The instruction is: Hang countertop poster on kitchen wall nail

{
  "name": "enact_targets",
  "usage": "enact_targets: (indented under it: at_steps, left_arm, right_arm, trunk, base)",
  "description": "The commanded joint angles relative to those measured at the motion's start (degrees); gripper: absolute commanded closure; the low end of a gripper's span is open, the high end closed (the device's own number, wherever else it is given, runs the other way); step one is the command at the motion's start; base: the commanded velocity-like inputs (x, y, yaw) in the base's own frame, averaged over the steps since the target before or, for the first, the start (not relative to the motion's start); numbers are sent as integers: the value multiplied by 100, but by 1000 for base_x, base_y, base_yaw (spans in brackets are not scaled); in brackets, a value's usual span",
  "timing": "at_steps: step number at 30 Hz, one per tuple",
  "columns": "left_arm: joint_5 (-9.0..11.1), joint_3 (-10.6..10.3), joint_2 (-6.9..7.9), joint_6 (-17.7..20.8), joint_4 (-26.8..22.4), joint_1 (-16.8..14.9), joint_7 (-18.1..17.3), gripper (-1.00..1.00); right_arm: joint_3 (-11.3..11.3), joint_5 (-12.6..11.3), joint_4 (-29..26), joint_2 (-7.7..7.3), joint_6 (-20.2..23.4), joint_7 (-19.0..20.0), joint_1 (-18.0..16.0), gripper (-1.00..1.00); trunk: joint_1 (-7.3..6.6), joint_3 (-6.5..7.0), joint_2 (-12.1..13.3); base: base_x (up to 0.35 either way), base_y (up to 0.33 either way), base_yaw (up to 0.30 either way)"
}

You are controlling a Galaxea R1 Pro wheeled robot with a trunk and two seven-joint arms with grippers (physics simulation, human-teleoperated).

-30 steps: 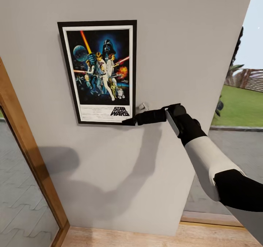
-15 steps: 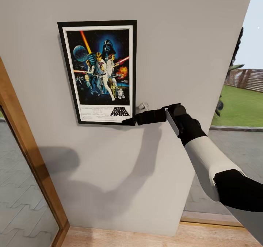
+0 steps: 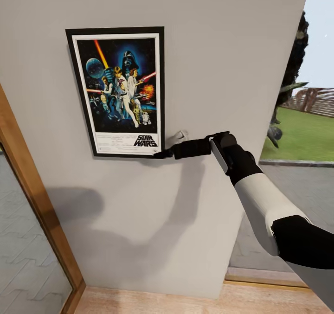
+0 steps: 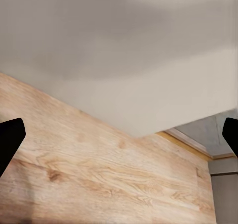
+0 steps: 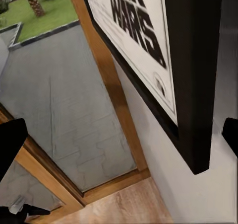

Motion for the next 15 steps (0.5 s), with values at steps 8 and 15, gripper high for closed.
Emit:
enact_targets:
  at_steps: [8, 15]
  left_arm:
    - [-43, 46, -2, -29, 8, -3, -15, -100]
    - [-43, 46, -2, -31, 8, -3, -15, -100]
  right_arm:
    - [4, 68, 4, -4, -63, -391, -4, -100]
    - [4, 68, -2, -8, -63, -386, -4, -100]
  trunk:
    - [4, -6, -3]
    - [4, -6, -3]
  base:
    - [-75, -108, 0]
    - [-142, -118, 0]
